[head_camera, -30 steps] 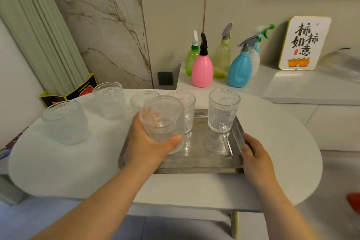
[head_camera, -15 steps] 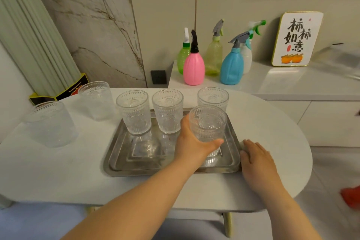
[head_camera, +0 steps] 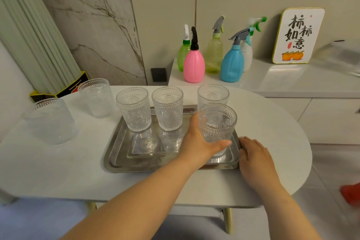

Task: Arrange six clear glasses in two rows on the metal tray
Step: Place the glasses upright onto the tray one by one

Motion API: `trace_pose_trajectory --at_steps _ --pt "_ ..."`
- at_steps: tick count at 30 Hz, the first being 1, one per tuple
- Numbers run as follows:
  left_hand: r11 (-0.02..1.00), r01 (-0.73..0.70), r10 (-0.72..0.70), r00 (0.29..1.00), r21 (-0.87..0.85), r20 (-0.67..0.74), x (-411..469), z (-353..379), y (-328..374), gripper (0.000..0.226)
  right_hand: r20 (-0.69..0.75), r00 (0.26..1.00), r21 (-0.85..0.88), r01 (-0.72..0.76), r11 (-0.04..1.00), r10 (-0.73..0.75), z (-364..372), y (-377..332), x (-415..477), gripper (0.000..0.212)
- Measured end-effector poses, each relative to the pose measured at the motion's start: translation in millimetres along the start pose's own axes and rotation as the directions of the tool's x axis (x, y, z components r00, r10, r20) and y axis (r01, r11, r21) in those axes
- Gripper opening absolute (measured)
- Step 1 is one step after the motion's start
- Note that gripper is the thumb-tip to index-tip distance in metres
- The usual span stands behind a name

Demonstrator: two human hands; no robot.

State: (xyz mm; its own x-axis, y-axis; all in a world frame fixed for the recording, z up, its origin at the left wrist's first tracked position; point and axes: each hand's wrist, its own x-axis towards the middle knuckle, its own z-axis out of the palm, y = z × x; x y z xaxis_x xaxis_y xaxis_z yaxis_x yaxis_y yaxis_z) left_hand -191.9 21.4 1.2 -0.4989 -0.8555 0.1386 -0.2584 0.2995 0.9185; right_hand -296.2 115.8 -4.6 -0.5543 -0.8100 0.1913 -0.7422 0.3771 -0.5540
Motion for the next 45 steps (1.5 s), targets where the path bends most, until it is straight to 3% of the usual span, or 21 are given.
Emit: trace_pose_trajectory --at_steps 4,8,10,12,16,19,21,23,25,28,31,36,41,45 --pt "0.999 -0.049 0.049 0.997 -0.013 0.066 -9.6 -15.2 -1.0 0.08 -0.047 0.998 0.077 -0.034 0.996 0.038 -0.3 -5.2 -2.4 0.039" --pt "0.992 -0.085 0.087 0.996 0.091 -0.019 -24.4 -50.8 -7.6 0.058 -0.198 0.979 0.191 -0.006 0.982 0.044 -4.8 -19.8 -13.7 0.041" --pt "0.986 -0.088 0.099 0.993 0.141 -0.067 -34.7 -75.0 -12.3 0.048 -0.295 0.955 0.249 0.092 0.964 -0.015 -3.5 -32.0 -27.4 0.04" --pt "0.977 -0.069 0.098 0.986 0.201 -0.137 -44.4 -100.7 -18.5 0.041 -0.34 0.917 0.215 0.29 0.932 -0.207 3.6 -47.5 -42.1 0.034" --pt "0.97 0.034 0.038 0.956 0.241 -0.29 -59.3 -148.5 -31.0 0.034 -0.071 0.864 0.01 0.5 0.866 -0.498 29.0 -73.4 -57.4 0.043" --pt "0.972 0.117 -0.017 0.901 0.203 -0.434 -63.8 -184.4 -40.4 0.02 0.165 0.833 -0.217 0.553 0.804 -0.528 44.9 -89.5 -61.5 0.054" --pt "0.969 0.153 -0.021 0.836 0.196 -0.548 -64.7 -210.1 -46.5 0.011 0.195 0.819 -0.257 0.573 0.778 -0.539 52.6 -99.5 -63.2 0.047" --pt "0.967 0.198 -0.044 0.755 0.163 -0.654 -65.2 -231.8 -54.2 0.014 0.221 0.808 -0.252 0.589 0.768 -0.546 57.6 -108.9 -64.9 0.04" --pt "0.964 0.241 -0.084 0.684 0.116 -0.725 -67.0 -250.2 -65.5 0.024 0.255 0.807 -0.278 0.589 0.759 -0.533 63.1 -118.3 -66.9 0.047" --pt "0.943 0.328 -0.178 0.63 0.05 -0.756 -66.5 -266.3 -84.7 0.047 0.314 0.802 -0.287 0.59 0.754 -0.508 67.3 -125.5 -68.5 0.064" --pt "0.933 0.36 -0.235 0.621 0.006 -0.748 -56.4 -277.9 -98.2 0.069 0.325 0.807 -0.303 0.582 0.754 -0.492 67.2 -128.7 -66.8 0.075" --pt "0.96 0.281 -0.21 0.686 -0.012 -0.697 -28.6 -283.3 -113.3 0.091 0.322 0.796 -0.328 0.602 0.728 -0.513 72.0 -127.9 -64.1 0.075" --pt "0.98 0.199 -0.14 0.694 0.0 -0.706 -16.8 -285.3 -121.5 0.095 0.328 0.777 -0.319 0.626 0.712 -0.536 76.1 -124.8 -60.6 0.073" --pt "0.971 0.238 -0.145 0.664 0.025 -0.733 -14.6 -283.8 -122.5 0.088 0.331 0.774 -0.3 0.628 0.718 -0.54 75.8 -125.2 -61.0 0.071"
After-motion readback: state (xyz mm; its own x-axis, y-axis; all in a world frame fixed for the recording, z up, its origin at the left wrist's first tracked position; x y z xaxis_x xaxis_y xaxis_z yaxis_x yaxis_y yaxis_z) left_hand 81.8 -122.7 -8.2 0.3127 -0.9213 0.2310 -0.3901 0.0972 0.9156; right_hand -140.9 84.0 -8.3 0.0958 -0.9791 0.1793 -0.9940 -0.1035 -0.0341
